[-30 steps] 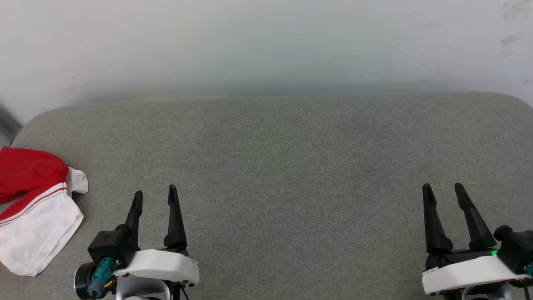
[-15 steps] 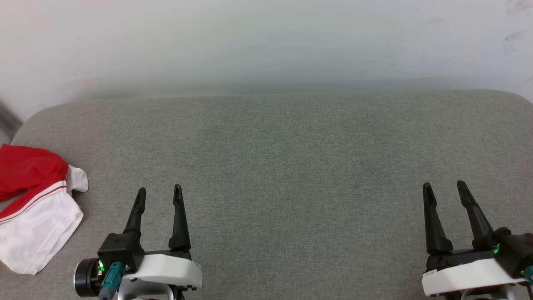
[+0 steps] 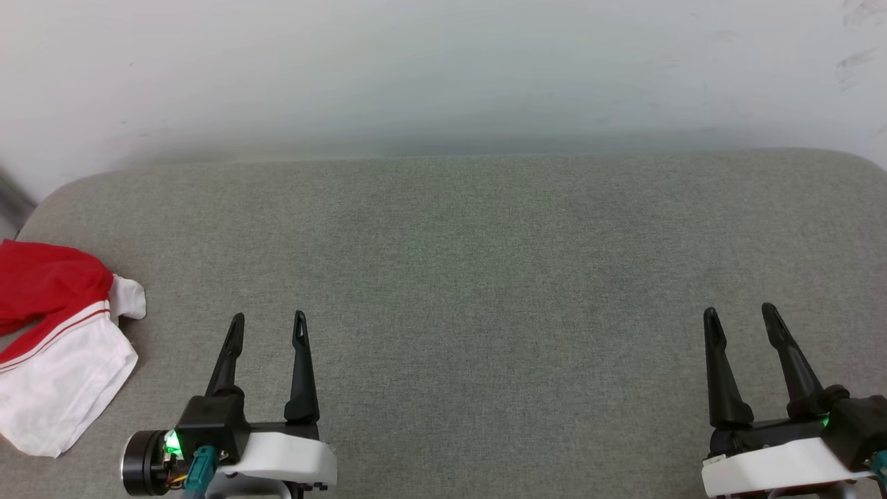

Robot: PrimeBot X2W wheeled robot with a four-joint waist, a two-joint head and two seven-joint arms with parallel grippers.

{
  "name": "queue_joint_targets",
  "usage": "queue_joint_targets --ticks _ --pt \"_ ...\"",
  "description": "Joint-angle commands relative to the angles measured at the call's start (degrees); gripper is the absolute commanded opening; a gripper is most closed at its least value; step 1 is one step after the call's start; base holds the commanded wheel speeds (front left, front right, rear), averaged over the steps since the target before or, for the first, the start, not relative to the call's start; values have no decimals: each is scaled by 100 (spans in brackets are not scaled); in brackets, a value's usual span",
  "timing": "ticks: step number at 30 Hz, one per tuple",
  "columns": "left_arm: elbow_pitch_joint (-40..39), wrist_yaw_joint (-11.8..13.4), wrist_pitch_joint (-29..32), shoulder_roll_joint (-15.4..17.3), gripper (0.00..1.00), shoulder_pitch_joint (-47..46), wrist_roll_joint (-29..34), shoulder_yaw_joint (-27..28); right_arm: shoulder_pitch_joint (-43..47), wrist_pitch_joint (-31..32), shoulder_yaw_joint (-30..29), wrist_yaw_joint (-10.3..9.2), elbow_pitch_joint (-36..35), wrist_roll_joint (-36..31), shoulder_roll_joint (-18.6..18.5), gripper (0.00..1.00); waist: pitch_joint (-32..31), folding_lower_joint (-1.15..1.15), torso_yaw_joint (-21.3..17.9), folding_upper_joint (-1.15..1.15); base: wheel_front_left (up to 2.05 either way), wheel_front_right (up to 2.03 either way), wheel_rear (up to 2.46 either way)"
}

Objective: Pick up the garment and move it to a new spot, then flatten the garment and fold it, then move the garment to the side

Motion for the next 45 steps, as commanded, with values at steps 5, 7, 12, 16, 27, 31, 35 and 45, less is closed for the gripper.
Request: queue_joint_targets --ticks 5,7,12,16,27,31,35,45 --pt "-17 -32 -95 -11 100 66 193 15 91 -76 10 -1 -1 20 2 100 8 0 -3 0 0 0 0" --pt "-3 -46 -88 -14 100 59 164 29 86 -68 37 -2 8 88 2 100 13 0 -4 0 0 0 0" --pt "33 -48 -87 -17 100 46 167 43 104 -68 20 -2 54 234 2 100 24 0 0 0 0 0 0" --pt "49 -33 -83 -19 100 46 127 29 102 -68 11 -2 93 282 2 100 24 0 3 0 0 0 0" --pt "102 -15 -82 -18 100 -46 77 12 102 -67 9 -2 96 241 2 100 30 0 160 0 0 0 0" --pt "92 -14 -82 -19 100 -58 45 39 83 -67 33 -1 68 175 2 100 52 0 349 0 0 0 0" --pt "99 -14 -82 -18 100 -89 32 69 68 -67 45 -2 44 120 2 100 87 0 612 0 0 0 0" --pt "110 30 -82 -19 100 -141 -74 176 23 -67 79 -2 -23 -11 2 100 207 0 1413 0 0 0 0"
